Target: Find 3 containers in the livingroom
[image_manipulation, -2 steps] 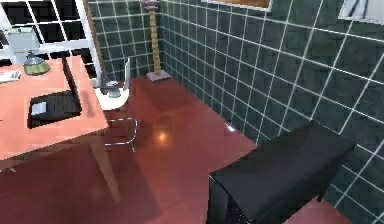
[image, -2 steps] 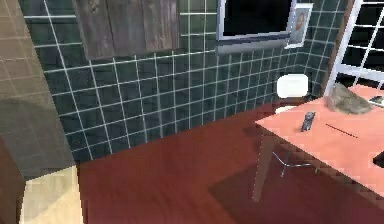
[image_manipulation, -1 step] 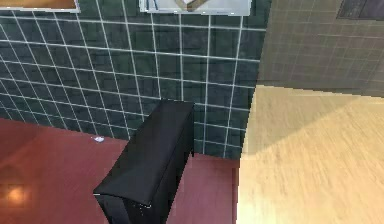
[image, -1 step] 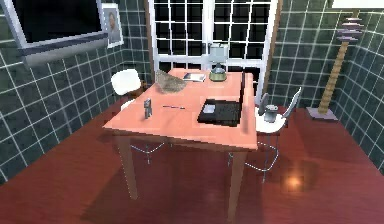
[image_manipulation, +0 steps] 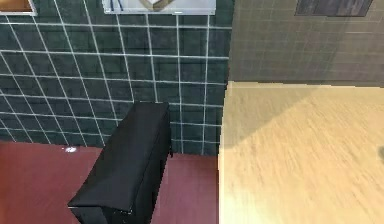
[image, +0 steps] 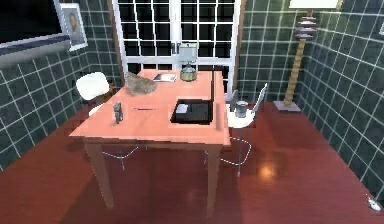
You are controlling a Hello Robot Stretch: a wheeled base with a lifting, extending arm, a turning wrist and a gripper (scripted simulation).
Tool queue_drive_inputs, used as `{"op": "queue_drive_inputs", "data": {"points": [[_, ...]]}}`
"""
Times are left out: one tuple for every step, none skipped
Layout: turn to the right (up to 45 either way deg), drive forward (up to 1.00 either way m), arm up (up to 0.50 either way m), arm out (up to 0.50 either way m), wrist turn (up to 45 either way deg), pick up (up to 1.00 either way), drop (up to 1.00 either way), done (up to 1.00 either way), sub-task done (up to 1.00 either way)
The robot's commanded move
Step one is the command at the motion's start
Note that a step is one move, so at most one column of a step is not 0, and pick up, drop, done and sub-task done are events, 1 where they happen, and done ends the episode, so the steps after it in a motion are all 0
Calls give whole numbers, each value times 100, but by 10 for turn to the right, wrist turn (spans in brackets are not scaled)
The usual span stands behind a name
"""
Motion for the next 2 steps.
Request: {"op": "queue_drive_inputs", "data": {"points": [[30,0,0,0,0,0,0,0,0],[0,45,0,0,0,0,0,0,0]]}}
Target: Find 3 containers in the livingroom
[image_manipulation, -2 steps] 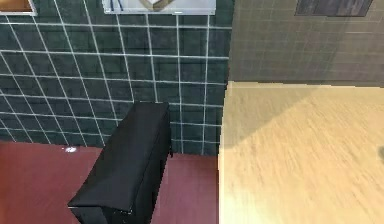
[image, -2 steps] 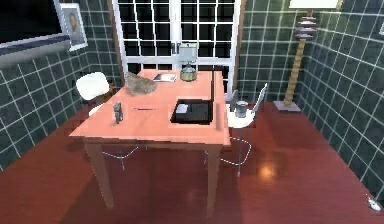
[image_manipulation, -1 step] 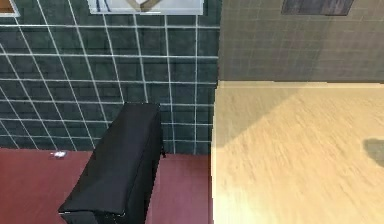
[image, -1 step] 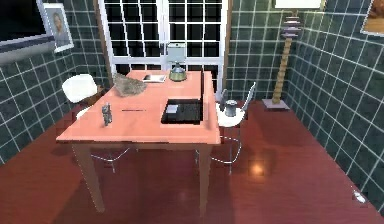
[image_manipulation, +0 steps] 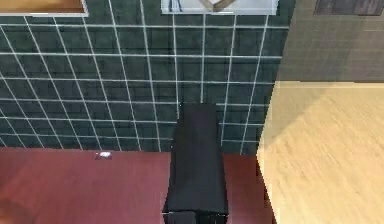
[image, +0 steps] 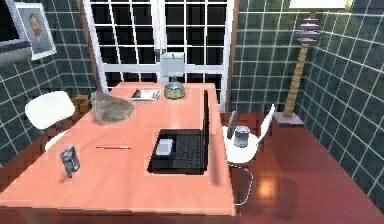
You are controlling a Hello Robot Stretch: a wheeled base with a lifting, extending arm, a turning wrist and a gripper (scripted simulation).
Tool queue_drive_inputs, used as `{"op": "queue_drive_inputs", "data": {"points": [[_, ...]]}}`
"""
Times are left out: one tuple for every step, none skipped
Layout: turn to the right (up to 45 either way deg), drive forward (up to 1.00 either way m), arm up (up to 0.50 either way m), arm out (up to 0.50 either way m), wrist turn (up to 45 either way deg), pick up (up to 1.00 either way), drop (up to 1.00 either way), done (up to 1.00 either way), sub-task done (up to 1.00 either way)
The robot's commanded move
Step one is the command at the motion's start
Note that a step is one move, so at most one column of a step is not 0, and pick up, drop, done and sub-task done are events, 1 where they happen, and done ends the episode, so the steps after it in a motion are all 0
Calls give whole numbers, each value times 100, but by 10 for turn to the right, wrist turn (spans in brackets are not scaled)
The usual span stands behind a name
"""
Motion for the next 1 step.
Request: {"op": "queue_drive_inputs", "data": {"points": [[150,0,0,0,0,0,0,0,0]]}}
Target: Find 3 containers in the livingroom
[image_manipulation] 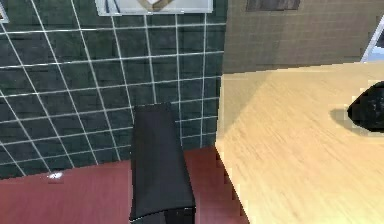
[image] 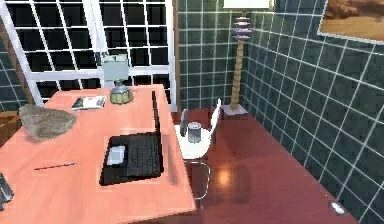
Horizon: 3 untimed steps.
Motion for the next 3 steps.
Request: {"op": "queue_drive_inputs", "data": {"points": [[0,0,0,0,0,0,0,0,100],[-450,0,0,0,0,0,0,0,0],[-450,0,0,0,0,0,0,0,0]]}}
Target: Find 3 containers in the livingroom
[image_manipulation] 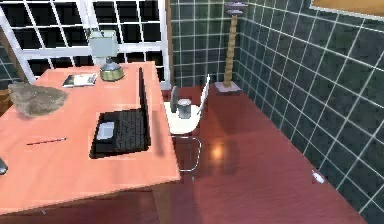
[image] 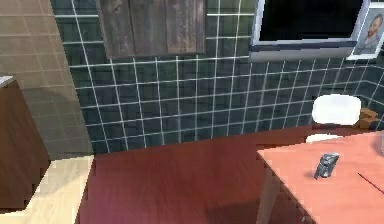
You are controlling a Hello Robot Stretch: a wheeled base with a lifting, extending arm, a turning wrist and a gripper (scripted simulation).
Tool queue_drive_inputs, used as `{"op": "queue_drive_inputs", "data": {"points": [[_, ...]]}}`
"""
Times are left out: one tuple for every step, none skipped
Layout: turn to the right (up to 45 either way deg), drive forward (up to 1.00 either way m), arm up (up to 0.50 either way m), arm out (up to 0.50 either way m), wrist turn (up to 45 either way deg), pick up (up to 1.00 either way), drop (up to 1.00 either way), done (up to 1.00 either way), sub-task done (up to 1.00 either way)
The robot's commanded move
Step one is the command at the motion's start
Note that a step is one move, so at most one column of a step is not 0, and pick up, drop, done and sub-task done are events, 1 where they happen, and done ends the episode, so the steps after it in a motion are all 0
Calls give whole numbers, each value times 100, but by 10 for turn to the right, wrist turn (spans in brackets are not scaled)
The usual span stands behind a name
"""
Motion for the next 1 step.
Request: {"op": "queue_drive_inputs", "data": {"points": [[-210,0,0,0,0,0,0,0,0]]}}
